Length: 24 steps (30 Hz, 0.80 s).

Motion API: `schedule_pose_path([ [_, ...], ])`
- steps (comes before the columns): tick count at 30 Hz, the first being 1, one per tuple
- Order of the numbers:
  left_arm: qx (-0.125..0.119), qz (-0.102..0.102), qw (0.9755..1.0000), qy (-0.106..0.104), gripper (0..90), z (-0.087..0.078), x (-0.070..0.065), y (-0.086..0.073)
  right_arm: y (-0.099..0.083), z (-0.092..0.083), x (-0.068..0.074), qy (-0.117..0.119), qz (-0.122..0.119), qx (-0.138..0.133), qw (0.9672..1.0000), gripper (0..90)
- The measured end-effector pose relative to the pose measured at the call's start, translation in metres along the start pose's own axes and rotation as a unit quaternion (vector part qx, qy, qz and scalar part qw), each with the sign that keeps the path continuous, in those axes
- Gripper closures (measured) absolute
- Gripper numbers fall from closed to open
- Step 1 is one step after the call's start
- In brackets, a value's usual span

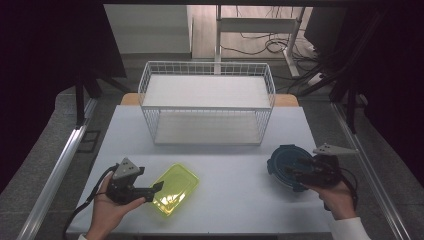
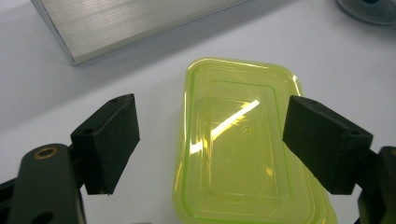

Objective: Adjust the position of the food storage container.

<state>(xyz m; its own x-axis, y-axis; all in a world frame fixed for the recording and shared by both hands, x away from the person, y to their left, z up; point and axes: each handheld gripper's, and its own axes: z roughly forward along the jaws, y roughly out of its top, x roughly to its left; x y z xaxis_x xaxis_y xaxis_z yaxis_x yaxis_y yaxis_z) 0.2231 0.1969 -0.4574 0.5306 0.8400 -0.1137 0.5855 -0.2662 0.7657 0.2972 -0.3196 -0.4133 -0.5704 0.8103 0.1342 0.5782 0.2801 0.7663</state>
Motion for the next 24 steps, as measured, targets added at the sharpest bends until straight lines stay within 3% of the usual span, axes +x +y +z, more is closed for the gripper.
schedule_pose_path([
  [1,0.003,0.001,1.0,0.002,17.9,0.001,0.0,0.0,0.0,-0.004,-0.007,-0.01,0.004,0.002,0.9999,35.1],
  [5,0.006,0.007,0.9999,0.01,17.8,0.002,0.0,-0.001,-0.001,-0.009,-0.017,-0.012,0.012,0.005,0.9998,39.6],
  [13,0.01,0.011,0.9997,0.017,17.8,0.002,0.0,-0.002,-0.005,-0.024,-0.045,-0.064,0.051,0.015,0.9965,70.7],
  [14,0.01,0.011,0.9997,0.018,17.8,0.002,0.0,-0.002,-0.005,-0.024,-0.045,-0.064,0.051,0.015,0.9965,70.7],
  [15,0.011,0.012,0.9997,0.018,17.7,0.001,0.0,-0.002,-0.007,-0.027,-0.052,-0.064,0.062,0.015,0.9959,77.8],
  [16,0.011,0.012,0.9997,0.018,17.7,0.001,0.0,-0.002,-0.007,-0.027,-0.052,-0.064,0.062,0.015,0.9959,77.8],
  [17,0.01,0.012,0.9997,0.019,17.7,0.001,0.0,-0.002,-0.01,-0.029,-0.059,-0.059,0.07,0.015,0.9957,83.4],
  [24,0.013,0.014,0.9996,0.019,17.6,0.002,0.0,-0.002,-0.019,-0.031,-0.074,-0.091,0.082,0.032,0.992,88.1],
])
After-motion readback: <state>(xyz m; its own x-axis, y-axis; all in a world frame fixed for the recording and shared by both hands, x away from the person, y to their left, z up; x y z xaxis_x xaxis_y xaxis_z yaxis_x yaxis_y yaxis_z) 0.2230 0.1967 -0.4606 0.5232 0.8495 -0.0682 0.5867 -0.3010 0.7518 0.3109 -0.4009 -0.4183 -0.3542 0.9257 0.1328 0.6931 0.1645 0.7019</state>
